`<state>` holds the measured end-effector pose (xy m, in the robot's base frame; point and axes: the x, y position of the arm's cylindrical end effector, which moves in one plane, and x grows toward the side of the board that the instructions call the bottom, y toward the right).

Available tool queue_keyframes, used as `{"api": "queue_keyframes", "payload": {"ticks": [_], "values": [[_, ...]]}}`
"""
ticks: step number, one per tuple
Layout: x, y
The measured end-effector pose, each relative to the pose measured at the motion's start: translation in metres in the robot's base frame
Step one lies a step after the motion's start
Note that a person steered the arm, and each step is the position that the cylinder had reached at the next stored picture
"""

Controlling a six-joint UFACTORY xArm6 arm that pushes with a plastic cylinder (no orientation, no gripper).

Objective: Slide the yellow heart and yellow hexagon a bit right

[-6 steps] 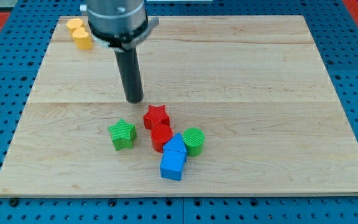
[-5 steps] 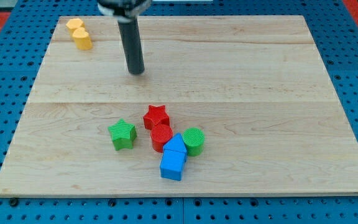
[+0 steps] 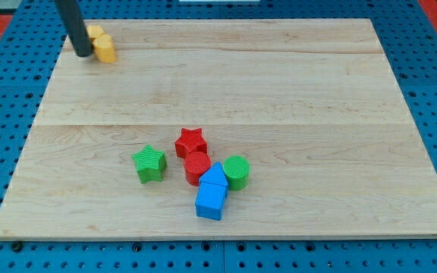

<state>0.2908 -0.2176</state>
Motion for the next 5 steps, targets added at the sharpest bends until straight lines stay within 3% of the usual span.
{"api": "queue_keyframes", "payload": {"ticks": [2,3,4,5], "values": [[-0.031,-0.086],[-0.056,-0.046],[-0.042,-0.007],[0.014,0.029]]}}
